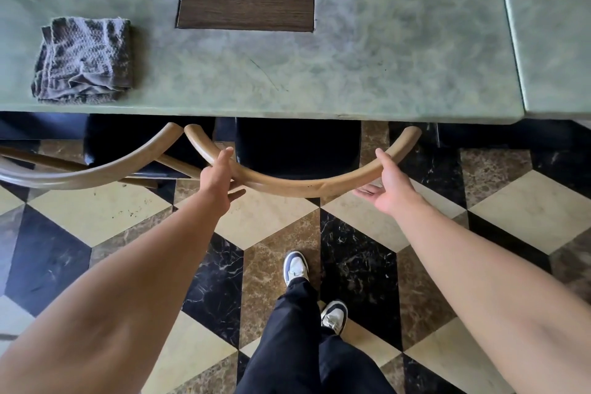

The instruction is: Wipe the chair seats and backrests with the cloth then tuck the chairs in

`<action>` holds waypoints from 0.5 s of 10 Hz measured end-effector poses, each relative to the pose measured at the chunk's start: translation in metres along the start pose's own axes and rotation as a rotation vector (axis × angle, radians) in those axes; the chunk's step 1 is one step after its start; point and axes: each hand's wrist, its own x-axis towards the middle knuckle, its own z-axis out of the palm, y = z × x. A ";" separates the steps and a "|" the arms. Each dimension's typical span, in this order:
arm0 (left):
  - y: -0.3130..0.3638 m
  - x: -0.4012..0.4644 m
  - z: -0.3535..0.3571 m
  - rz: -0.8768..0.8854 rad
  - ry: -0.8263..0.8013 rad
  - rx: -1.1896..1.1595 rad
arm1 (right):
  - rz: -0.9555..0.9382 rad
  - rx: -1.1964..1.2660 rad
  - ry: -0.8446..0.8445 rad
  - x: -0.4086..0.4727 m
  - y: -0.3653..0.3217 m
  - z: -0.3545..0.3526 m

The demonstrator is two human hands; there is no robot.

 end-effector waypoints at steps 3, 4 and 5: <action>-0.024 -0.048 0.001 0.063 -0.083 0.183 | 0.001 -0.054 -0.120 -0.038 0.016 -0.005; -0.044 -0.066 0.003 0.110 -0.118 0.290 | -0.009 -0.073 -0.152 -0.050 0.023 -0.007; -0.062 -0.081 0.002 0.135 -0.128 0.304 | -0.082 -0.205 -0.096 -0.064 0.033 -0.012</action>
